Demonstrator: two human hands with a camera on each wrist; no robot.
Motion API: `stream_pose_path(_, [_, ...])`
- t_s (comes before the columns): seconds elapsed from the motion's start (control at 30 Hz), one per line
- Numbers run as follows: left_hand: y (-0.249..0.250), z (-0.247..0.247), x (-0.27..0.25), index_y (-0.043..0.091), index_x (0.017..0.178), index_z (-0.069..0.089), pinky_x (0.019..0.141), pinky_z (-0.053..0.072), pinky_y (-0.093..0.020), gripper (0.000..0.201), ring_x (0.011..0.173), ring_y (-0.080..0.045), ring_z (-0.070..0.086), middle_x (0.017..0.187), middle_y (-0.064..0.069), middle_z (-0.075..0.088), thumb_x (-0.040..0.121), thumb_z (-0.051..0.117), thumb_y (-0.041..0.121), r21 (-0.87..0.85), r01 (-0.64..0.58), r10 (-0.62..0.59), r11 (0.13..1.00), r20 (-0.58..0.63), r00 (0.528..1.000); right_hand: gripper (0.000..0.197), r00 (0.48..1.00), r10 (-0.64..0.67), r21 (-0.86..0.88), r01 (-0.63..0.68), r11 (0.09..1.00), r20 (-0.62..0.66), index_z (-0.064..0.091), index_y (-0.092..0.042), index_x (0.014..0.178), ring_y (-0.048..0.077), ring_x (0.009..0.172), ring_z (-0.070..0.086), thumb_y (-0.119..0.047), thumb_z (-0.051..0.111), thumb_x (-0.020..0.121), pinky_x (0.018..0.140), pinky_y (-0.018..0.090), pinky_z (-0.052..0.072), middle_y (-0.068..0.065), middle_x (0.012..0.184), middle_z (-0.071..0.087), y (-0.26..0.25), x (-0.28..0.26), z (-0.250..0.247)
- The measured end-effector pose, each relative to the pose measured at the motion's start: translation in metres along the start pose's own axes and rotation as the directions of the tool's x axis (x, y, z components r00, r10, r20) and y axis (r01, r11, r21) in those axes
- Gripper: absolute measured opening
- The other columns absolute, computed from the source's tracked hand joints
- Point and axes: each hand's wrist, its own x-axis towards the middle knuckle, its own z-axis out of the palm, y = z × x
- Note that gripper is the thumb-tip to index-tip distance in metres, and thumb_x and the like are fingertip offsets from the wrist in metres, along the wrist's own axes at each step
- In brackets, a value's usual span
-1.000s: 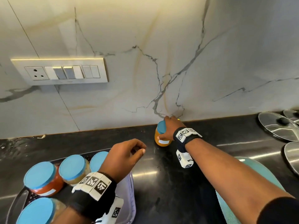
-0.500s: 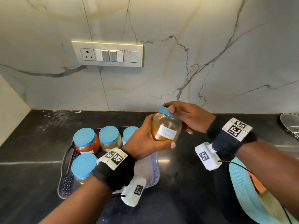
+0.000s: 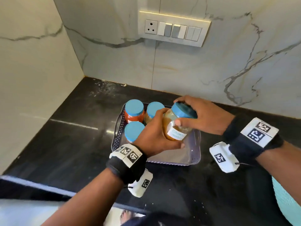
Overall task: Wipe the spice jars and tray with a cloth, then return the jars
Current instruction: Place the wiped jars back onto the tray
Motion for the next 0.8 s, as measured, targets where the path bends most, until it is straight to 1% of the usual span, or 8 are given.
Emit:
stream_pose_path(0.13, [-0.022,-0.030,-0.012,0.018,0.151,0.031,0.098,0.038,-0.003,0.097,0.119,0.008,0.051,0.136,0.020,0.046,0.074,0.089,0.028,0.078,0.020,-0.029,0.997,0.105,0.994,0.076,0.995,0.067,-0.040,-0.064,0.997,0.074,0.042,-0.034,0.137,0.013,0.115,0.053,-0.055,0.078,0.074,0.097,0.035,0.051,-0.007,0.133,0.051,0.000,0.003,0.031])
stream_pose_path(0.2, [-0.035,-0.050,-0.017,0.018,0.149,0.041,0.107,0.043,-0.018,0.074,0.130,-0.001,0.050,0.143,0.011,0.051,0.087,0.078,0.030,0.062,0.067,-0.066,0.996,-0.020,0.998,0.079,0.993,0.087,-0.144,-0.074,0.987,0.079,0.040,-0.036,0.139,0.018,0.115,0.053,-0.057,0.077,0.073,0.096,0.036,0.051,-0.004,0.135,0.047,-0.003,0.007,0.050])
stream_pose_path(0.27, [-0.049,-0.069,-0.022,0.021,0.138,0.054,0.105,0.051,-0.037,0.045,0.121,-0.007,0.060,0.132,0.004,0.064,0.094,0.068,0.022,0.007,0.091,-0.088,0.996,-0.203,0.975,0.081,0.991,0.101,-0.252,-0.076,0.965,0.090,0.037,-0.034,0.141,0.023,0.111,0.056,-0.057,0.075,0.073,0.092,0.037,0.052,-0.001,0.132,0.046,-0.006,0.013,0.068])
stream_pose_path(0.33, [-0.061,-0.087,-0.025,0.021,0.128,0.062,0.098,0.054,-0.040,0.033,0.109,-0.009,0.065,0.120,0.005,0.069,0.096,0.064,0.013,0.076,0.148,-0.112,0.986,-0.356,0.928,0.082,0.991,0.085,-0.341,-0.044,0.939,0.107,0.036,-0.032,0.143,0.026,0.111,0.056,-0.054,0.075,0.075,0.092,0.039,0.051,0.002,0.130,0.046,-0.006,0.018,0.086])
stream_pose_path(0.4, [-0.070,-0.100,-0.026,0.022,0.125,0.063,0.096,0.054,-0.042,0.032,0.106,-0.012,0.065,0.118,0.004,0.069,0.095,0.063,0.014,0.190,0.213,-0.119,0.958,-0.415,0.902,0.083,0.986,0.082,-0.384,-0.020,0.923,0.145,0.034,-0.031,0.146,0.026,0.118,0.054,-0.050,0.075,0.077,0.097,0.042,0.050,0.002,0.136,0.044,-0.003,0.022,0.100])
stream_pose_path(0.63, [-0.087,-0.101,-0.024,0.011,0.137,0.054,0.109,0.039,-0.040,0.050,0.129,-0.028,0.050,0.138,-0.011,0.056,0.090,0.070,0.016,0.445,0.261,-0.138,0.856,-0.290,0.947,0.100,0.967,0.194,-0.344,-0.128,0.930,0.165,0.015,-0.031,0.155,0.030,0.134,0.046,-0.043,0.078,0.078,0.108,0.046,0.046,0.005,0.152,0.035,0.007,0.022,0.115])
stream_pose_path(0.73, [-0.094,-0.107,-0.022,0.007,0.154,0.029,0.116,0.032,-0.045,0.068,0.143,-0.033,0.039,0.156,-0.018,0.040,0.096,0.062,0.019,0.352,0.470,-0.375,0.809,-0.306,0.875,0.103,0.940,0.283,-0.208,-0.243,0.947,0.190,0.009,-0.031,0.157,0.027,0.140,0.041,-0.043,0.077,0.080,0.112,0.042,0.041,0.004,0.158,0.030,0.002,0.012,0.107])
stream_pose_path(0.8, [-0.099,-0.112,-0.022,0.009,0.154,0.027,0.111,0.038,-0.046,0.063,0.136,-0.037,0.048,0.151,-0.020,0.047,0.100,0.057,0.023,0.365,0.568,-0.522,0.737,-0.227,0.823,0.086,0.938,0.341,-0.082,-0.335,0.939,0.061,0.024,-0.030,0.154,0.022,0.140,0.042,-0.041,0.074,0.085,0.113,0.038,0.036,0.000,0.156,0.038,0.006,-0.001,0.095])
